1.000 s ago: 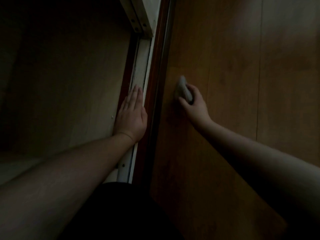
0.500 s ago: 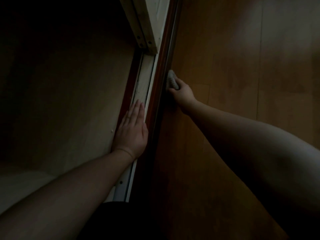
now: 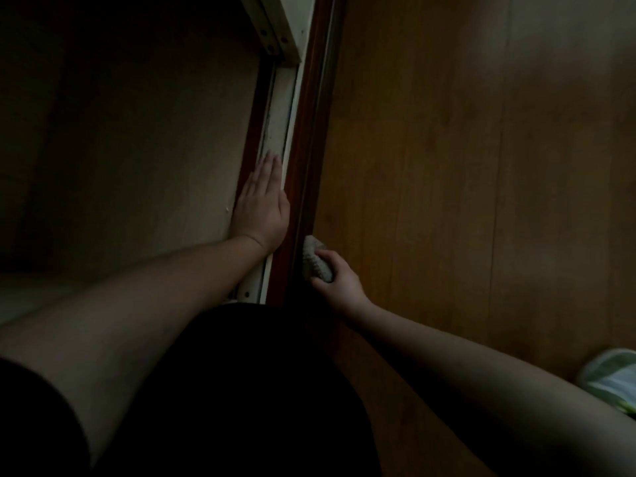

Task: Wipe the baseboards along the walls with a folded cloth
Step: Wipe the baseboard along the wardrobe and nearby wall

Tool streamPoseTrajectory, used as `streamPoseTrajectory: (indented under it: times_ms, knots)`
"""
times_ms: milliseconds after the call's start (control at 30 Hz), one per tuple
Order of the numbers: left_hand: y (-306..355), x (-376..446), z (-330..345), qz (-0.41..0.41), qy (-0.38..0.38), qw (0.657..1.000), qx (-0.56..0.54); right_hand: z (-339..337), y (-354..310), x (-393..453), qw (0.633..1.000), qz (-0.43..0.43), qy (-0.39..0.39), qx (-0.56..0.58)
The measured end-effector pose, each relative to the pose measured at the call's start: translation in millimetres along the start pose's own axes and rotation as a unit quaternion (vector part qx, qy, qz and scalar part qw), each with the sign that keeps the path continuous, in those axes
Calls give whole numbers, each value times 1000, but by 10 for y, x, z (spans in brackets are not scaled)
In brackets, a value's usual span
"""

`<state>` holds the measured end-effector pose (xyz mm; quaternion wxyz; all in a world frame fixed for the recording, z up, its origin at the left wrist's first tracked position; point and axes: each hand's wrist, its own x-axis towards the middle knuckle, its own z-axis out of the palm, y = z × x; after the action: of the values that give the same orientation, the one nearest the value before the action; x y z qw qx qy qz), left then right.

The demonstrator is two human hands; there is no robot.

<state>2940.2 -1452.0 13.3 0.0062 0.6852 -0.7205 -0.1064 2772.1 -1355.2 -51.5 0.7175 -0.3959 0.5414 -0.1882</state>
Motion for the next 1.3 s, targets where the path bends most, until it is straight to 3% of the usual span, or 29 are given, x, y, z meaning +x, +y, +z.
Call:
streamPoseTrajectory:
  times_ms: [200, 267, 467, 600, 800, 1033, 1300]
  knots:
    - [52, 13, -46, -12, -8, 999, 38, -383, -68, 87, 975, 128, -155, 98]
    - [83, 64, -75, -11, -1, 997, 80, -611, -95, 147, 970, 134, -168, 110]
    - [340, 775, -325, 37, 49, 994, 92, -1380, -211, 106, 971, 84, -41, 220]
    - [365, 1231, -305, -38, 55, 995, 74, -1699, -418, 27, 969, 35, 4, 243]
    - [324, 1543, -134, -139, 48, 989, 23, -1989, -543, 279, 976, -34, 64, 205]
    - [272, 1563, -79, -102, 52, 993, 19, -2035, -1045, 901, 989, -72, 50, 122]
    - [271, 1529, -125, -122, -4, 992, -29, -1988, -1855, 1239, 983, -90, 129, 89]
